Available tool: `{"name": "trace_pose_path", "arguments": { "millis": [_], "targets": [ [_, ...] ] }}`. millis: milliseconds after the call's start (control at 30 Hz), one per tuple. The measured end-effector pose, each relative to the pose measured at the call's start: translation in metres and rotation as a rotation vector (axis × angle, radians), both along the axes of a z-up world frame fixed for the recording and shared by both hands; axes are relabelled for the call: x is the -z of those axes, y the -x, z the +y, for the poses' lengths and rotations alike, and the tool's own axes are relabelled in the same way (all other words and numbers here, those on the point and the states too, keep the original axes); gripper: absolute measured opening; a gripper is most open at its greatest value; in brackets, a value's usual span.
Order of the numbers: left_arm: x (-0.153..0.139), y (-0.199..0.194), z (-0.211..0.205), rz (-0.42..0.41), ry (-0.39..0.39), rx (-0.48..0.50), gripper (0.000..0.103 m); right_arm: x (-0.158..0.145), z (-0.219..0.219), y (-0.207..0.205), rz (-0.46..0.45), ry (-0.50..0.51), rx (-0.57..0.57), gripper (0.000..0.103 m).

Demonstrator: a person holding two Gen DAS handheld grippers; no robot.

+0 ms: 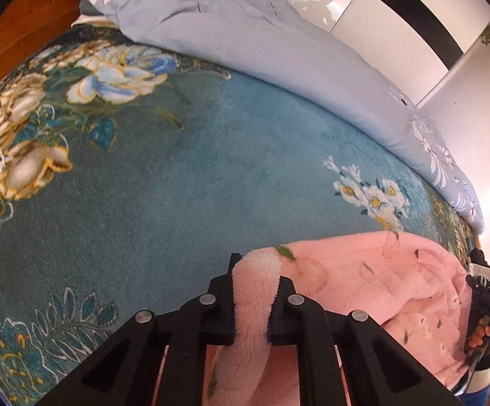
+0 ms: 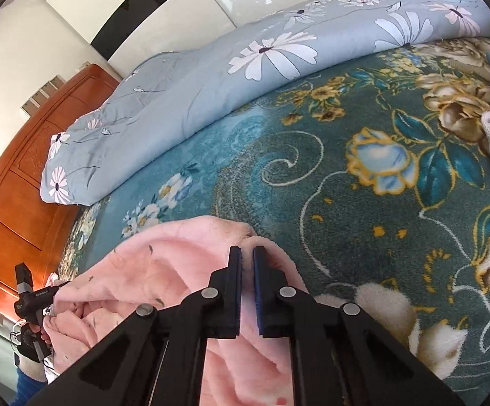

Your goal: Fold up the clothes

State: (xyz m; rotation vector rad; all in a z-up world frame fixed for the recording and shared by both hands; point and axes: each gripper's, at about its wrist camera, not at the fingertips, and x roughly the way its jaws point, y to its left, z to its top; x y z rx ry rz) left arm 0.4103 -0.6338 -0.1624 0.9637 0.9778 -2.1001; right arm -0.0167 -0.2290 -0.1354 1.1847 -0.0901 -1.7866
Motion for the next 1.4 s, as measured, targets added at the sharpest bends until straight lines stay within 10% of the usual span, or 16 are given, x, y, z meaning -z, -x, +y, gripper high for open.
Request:
{"name": "trace_pose_path", "arguments": {
  "millis": [267,400,733,1000,1167,1233,1400],
  "targets": [
    [-0.119,0.037,-0.012,0.105,0.278,0.036,0.011,-0.097,0.014,0.035,0.154,0.166,0.127,0.006],
    [-0.147,0.075,-0.027,0.020,0.390,0.034,0.014,-0.130,0.013,0.050,0.248,0.174,0.170,0.006],
    [-0.023,0.152,-0.063,-0.230,0.294,0.025,0.014,-0.030,-0.033,0.096,0.109,-0.027,0.250,0.006],
    [0.023,0.161,-0.081,-0.303,0.222,0.007,0.015,0.020,-0.053,0.112,0.056,-0.133,0.273,0.007],
    [0.012,0.154,-0.078,-0.268,0.188,0.010,0.023,0.006,-0.053,0.104,0.095,-0.134,0.243,0.018],
    [-0.008,0.146,-0.072,-0.243,0.205,0.013,0.040,-0.013,-0.046,0.093,0.132,-0.127,0.226,0.047],
    [-0.078,0.098,-0.042,-0.130,0.282,-0.022,0.061,-0.058,-0.007,0.039,0.229,-0.085,0.129,0.049]
  ]
}}
